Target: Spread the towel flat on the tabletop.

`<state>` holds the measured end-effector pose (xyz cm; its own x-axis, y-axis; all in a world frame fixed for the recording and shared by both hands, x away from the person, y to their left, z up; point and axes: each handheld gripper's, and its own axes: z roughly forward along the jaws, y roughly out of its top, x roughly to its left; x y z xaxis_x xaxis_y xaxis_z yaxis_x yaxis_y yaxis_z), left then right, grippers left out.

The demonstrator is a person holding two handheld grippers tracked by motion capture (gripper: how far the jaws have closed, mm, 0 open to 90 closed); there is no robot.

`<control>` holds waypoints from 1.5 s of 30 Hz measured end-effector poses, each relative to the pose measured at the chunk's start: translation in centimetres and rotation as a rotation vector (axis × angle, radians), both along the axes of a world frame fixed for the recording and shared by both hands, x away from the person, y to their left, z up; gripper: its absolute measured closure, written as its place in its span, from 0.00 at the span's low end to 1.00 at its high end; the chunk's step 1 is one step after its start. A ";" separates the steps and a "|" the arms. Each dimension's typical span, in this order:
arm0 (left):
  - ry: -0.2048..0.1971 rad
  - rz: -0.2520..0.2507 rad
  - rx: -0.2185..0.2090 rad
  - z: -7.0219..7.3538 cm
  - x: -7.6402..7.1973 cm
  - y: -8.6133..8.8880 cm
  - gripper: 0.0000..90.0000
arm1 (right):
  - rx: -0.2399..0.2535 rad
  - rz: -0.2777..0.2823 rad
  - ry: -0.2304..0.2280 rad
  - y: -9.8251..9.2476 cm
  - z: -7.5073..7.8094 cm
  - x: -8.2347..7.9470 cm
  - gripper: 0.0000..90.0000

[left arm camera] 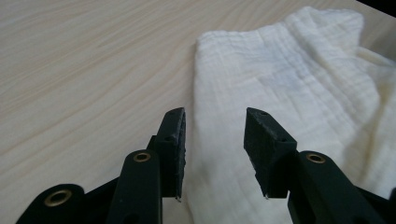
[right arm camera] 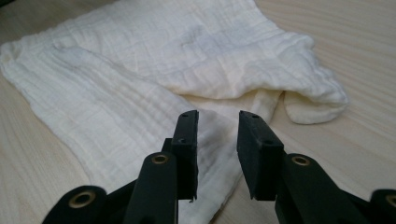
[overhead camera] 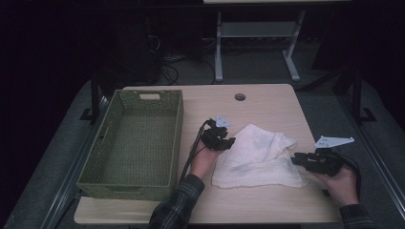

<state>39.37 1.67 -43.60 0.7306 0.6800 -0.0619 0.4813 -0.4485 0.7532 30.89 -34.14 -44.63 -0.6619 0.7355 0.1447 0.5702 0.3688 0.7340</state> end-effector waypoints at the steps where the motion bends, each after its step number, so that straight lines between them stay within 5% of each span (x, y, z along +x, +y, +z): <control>1: 0.002 -0.008 0.008 -0.1 0.4 -0.1 0.65 | -0.009 0.004 -0.001 0.0 -0.1 0.0 0.76; 10: 0.049 -0.036 0.014 -2.4 3.9 -2.4 0.67 | -0.029 0.014 0.008 0.5 -0.4 -0.3 0.75; 17: 0.064 -0.069 0.031 -2.8 4.4 -2.8 0.98 | -0.027 0.008 0.010 0.4 -0.6 -0.4 0.74; 23: 0.045 -0.115 0.002 -1.3 3.1 -3.7 0.99 | -0.027 -0.002 0.002 0.0 -0.5 -0.4 0.74; 29: -0.026 -0.227 0.026 -0.4 -0.2 -6.1 0.99 | -0.035 -0.006 0.004 0.0 -0.6 -0.6 0.74; 33: -0.053 -0.297 0.060 -0.8 -2.3 -7.9 0.99 | -0.035 -0.010 -0.004 -0.1 -0.6 -0.6 0.74; 38: -0.022 -0.387 0.083 -2.3 -4.4 -9.8 0.98 | -0.038 -0.012 -0.003 -0.1 -0.6 -0.7 0.74; 45: -0.058 -0.348 0.023 -1.1 -3.7 -9.2 0.88 | -0.042 -0.018 -0.002 -0.3 -0.7 -0.8 0.72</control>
